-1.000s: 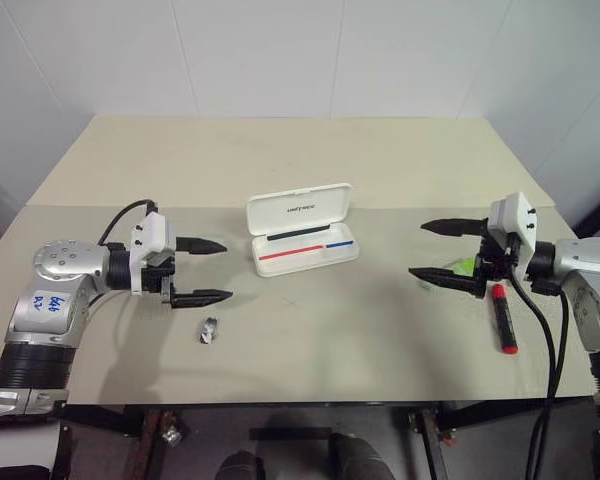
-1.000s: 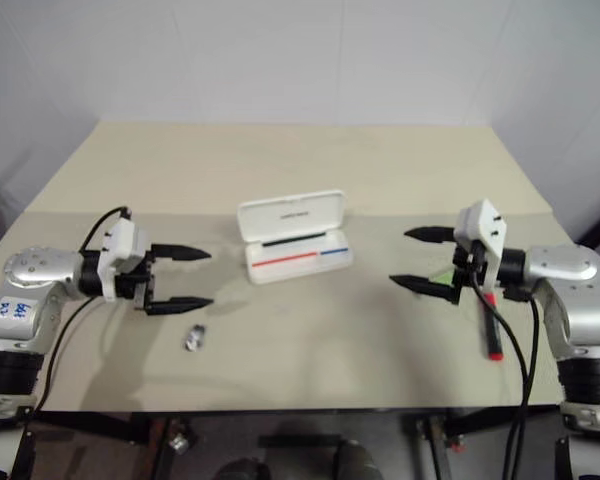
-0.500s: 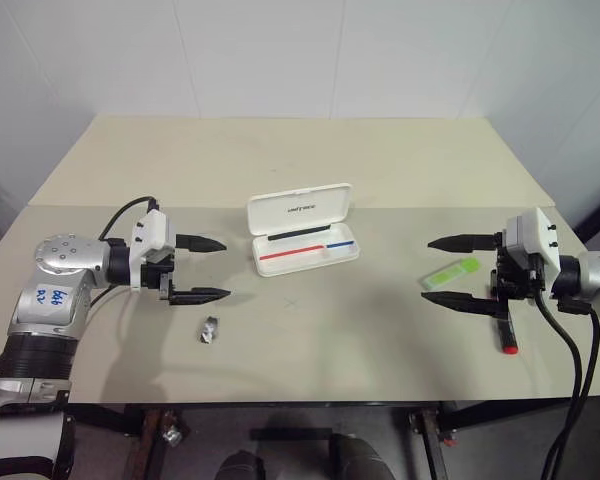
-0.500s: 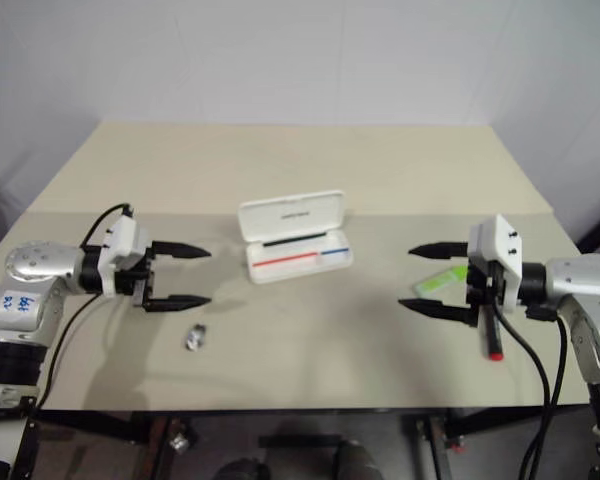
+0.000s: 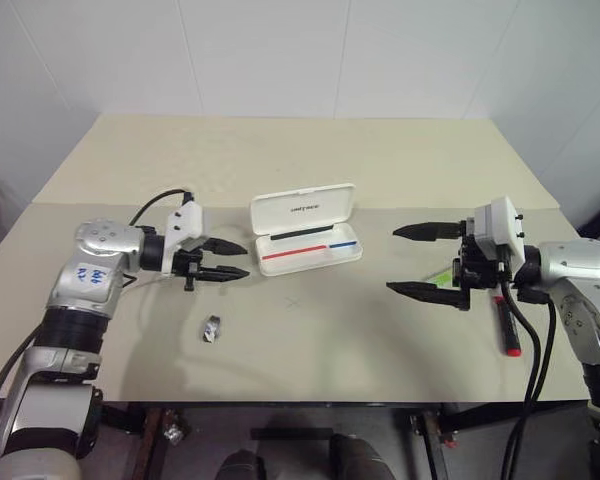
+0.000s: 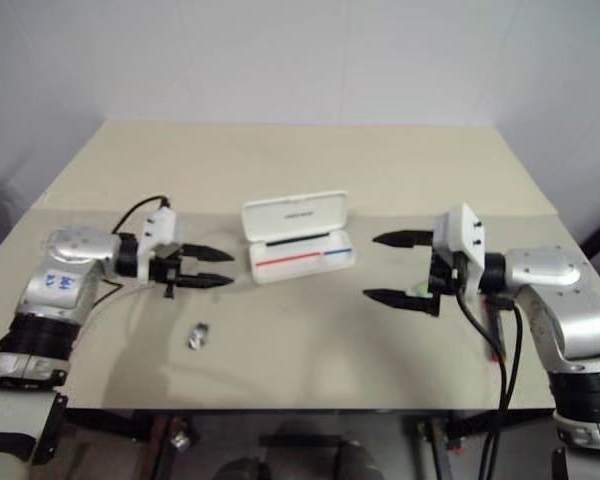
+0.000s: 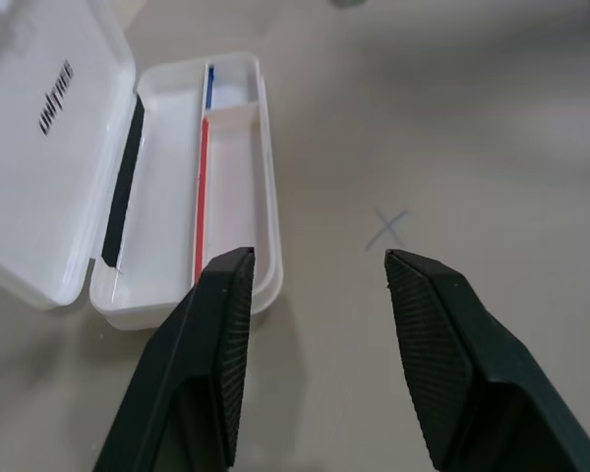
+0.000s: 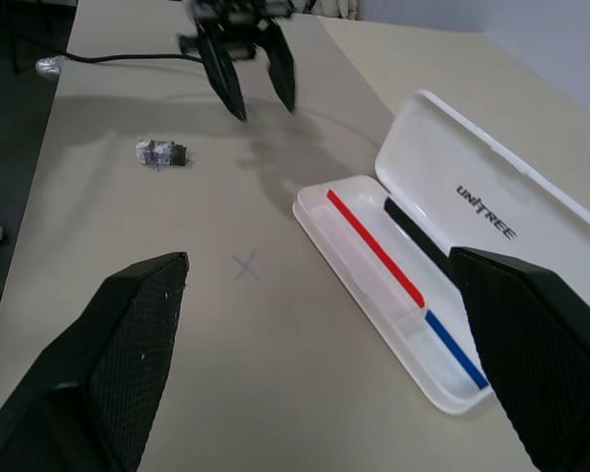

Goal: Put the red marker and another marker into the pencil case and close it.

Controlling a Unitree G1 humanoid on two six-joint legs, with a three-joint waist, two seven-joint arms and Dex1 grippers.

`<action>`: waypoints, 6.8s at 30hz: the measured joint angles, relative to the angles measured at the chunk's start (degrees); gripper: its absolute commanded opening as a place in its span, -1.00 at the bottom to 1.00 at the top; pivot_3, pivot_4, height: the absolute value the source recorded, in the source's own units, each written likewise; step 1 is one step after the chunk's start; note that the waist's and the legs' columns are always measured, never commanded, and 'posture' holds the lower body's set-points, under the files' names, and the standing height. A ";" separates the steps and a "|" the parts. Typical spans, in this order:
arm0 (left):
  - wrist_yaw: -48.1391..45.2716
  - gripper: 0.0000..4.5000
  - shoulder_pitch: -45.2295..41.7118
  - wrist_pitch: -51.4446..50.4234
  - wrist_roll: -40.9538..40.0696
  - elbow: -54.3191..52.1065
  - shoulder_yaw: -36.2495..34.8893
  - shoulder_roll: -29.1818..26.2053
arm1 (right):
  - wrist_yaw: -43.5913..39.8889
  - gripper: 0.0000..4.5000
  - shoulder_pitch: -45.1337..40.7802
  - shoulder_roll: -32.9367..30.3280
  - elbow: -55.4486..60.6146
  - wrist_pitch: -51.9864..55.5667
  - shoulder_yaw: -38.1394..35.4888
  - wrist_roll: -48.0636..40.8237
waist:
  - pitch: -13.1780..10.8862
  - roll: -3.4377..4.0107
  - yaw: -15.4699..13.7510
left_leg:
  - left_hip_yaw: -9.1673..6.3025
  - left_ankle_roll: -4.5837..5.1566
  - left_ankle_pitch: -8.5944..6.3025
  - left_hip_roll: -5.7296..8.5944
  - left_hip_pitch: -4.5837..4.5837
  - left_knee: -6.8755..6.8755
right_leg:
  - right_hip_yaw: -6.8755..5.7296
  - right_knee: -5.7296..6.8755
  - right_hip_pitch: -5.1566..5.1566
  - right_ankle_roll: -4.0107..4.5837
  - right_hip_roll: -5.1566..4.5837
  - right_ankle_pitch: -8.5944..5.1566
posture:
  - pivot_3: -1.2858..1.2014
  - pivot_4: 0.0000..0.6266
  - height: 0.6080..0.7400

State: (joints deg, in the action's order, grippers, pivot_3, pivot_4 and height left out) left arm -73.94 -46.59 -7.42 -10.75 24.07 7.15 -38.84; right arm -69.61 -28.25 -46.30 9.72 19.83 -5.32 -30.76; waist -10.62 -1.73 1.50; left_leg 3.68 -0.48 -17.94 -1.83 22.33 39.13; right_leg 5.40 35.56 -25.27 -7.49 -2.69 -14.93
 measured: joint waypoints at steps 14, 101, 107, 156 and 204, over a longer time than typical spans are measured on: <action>6.02 -0.01 -10.24 -1.99 12.38 9.36 9.28 9.27 | 1.23 1.00 0.66 -0.04 2.14 1.48 -0.07 -0.64 | 0.00 -0.01 0.07 | 0.00 0.02 -0.01 0.00 0.01 0.00 | 0.02 -0.02 -0.01 -0.01 0.03 0.00 | 0.03 -0.52 1.00; -0.22 -0.10 2.98 -18.51 11.36 -22.99 15.97 7.74 | 9.04 1.00 19.08 -5.60 13.05 6.59 -12.95 -7.74 | -0.01 -0.05 0.08 | -0.01 0.04 0.01 0.04 -0.20 0.02 | 0.16 -0.16 0.17 -0.02 0.03 0.06 | 0.03 -0.52 1.00; -0.18 0.74 2.56 -17.93 8.12 -23.82 12.37 6.15 | 9.25 1.00 18.23 -5.89 12.20 8.12 -12.02 -7.41 | -0.01 -0.06 0.09 | -0.02 0.04 0.01 0.04 -0.21 0.03 | 0.15 -0.15 0.17 -0.01 0.03 0.06 | 0.03 -0.52 1.00; -10.63 1.00 -2.28 -10.96 -5.74 -17.00 0.52 -5.88 | 46.47 0.73 3.94 -3.85 -8.80 65.71 -13.87 3.81 | -0.01 -0.05 0.46 | 0.08 0.05 0.01 0.03 0.01 -0.03 | 0.20 -0.21 -0.09 0.01 0.04 0.04 | 0.03 -0.52 1.00; -5.63 1.00 8.89 1.02 -4.80 -8.94 -5.05 -8.95 | -0.92 -0.75 4.62 -12.27 4.74 5.05 4.03 7.37 | -0.05 0.00 1.73 | 0.24 0.06 0.01 -0.01 -0.04 -0.02 | 0.31 -0.30 -0.09 -0.21 0.01 0.18 | 0.03 -0.52 1.00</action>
State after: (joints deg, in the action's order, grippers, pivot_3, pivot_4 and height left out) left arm -79.57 -37.70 -6.41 -15.55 15.13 2.10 -47.80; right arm -70.52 -23.63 -58.57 14.46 24.88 -1.28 -23.40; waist -10.67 -1.73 3.23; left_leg 3.91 -0.42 -17.94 -1.84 22.29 39.11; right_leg 5.71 35.26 -25.35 -7.70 -2.67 -14.75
